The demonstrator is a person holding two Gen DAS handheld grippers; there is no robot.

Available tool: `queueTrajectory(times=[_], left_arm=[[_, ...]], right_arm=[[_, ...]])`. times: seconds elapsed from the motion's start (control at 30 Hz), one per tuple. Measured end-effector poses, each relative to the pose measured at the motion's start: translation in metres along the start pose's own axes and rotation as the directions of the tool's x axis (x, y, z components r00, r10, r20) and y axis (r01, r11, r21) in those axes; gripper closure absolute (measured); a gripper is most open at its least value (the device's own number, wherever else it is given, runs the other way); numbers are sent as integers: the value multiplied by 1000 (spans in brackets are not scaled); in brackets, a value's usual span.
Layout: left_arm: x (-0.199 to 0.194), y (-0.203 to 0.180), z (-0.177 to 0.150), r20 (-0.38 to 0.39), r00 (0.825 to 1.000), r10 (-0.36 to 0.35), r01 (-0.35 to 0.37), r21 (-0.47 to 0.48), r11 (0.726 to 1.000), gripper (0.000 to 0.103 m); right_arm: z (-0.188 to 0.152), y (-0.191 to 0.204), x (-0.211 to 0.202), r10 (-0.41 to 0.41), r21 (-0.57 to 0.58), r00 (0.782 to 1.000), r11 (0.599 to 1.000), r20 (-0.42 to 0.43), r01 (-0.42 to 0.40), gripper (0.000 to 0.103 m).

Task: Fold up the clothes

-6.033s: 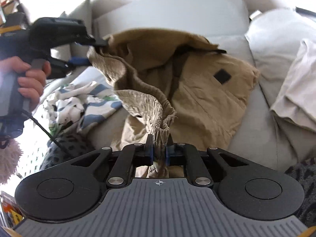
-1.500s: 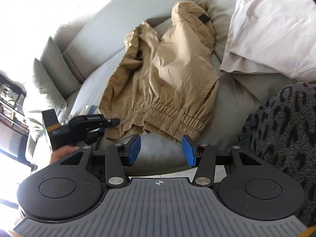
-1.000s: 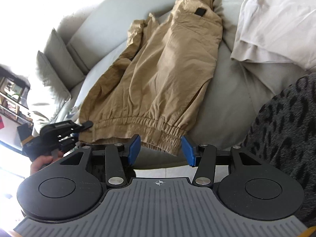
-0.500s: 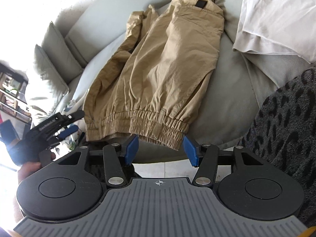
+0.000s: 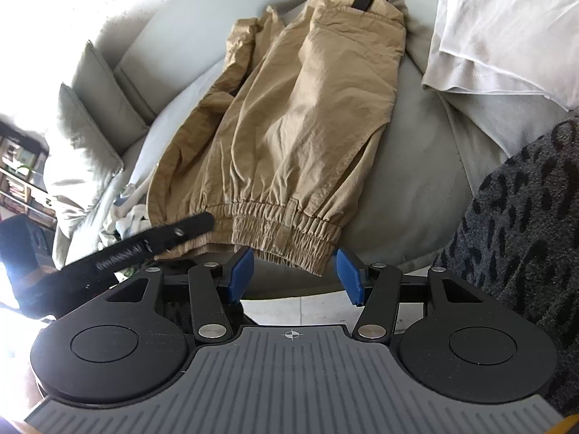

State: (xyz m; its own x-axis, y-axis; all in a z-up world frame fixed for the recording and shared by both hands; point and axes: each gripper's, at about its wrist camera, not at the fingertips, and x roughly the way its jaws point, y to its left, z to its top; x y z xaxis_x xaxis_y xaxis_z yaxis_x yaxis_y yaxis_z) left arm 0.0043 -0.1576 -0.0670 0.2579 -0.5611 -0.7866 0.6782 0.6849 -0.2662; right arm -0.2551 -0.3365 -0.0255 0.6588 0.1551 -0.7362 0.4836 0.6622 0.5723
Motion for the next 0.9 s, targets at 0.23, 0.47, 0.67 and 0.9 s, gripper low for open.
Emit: queueTrajectory(times=[0.23,0.47,0.67,0.9], left_arm=[[15,-9,-3,-31,1000,4,-3,30,1000,19],[19,-13,1,-32,999,9,-8,55,998,19],[11,-11,6,-9,1000,9,-9,56,998,19],[31,-64,-2,-51,999,3,9,242,970,19]], right_arm=[[9,-1,10,-1,3,1000,1000,-10,1,46],[29,-9,15,4,41,1000,999,24,-5,46],[57,-34,2,-25,96,991,995,133,13,45],[96,-69,12,-34,181,984,984,177,2,45]])
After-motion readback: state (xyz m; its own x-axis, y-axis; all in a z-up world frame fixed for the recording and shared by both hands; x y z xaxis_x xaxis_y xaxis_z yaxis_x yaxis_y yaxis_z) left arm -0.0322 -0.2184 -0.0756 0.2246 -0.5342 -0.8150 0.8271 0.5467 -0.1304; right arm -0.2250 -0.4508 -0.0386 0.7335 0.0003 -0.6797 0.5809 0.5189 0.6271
